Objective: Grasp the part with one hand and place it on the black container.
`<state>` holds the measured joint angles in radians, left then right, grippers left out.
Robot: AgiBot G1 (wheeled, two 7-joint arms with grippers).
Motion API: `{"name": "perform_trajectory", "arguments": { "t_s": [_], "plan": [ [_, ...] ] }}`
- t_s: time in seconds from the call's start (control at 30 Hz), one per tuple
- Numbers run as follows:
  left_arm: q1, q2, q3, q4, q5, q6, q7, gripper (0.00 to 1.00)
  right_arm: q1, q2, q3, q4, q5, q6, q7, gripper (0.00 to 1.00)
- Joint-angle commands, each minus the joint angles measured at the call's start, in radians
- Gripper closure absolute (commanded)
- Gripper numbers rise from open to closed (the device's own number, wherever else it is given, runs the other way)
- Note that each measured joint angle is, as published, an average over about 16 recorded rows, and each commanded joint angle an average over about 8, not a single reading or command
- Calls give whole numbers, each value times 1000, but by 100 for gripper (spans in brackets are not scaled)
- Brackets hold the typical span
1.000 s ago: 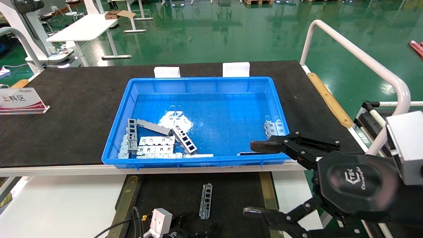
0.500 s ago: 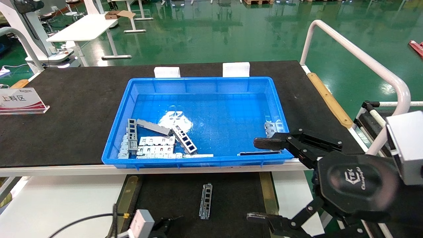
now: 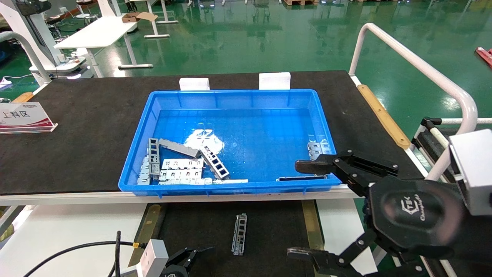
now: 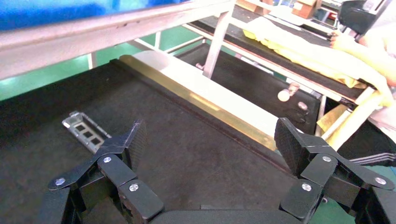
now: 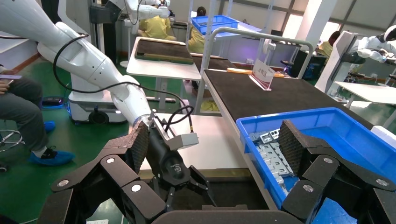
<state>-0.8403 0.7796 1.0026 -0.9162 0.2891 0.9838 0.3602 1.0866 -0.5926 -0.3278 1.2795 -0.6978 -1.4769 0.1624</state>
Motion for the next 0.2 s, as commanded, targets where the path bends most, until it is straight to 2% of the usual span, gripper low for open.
{"name": "perform_trajectory", "arguments": {
  "t_s": [0.03, 0.2],
  "plan": [
    [-2, -13, 0, -19, 2, 3, -3, 0, 0, 0, 0, 0, 0, 0, 0, 0],
    [-3, -27, 0, -41, 2, 0, -10, 0, 0, 0, 0, 0, 0, 0, 0, 0]
  ]
}}
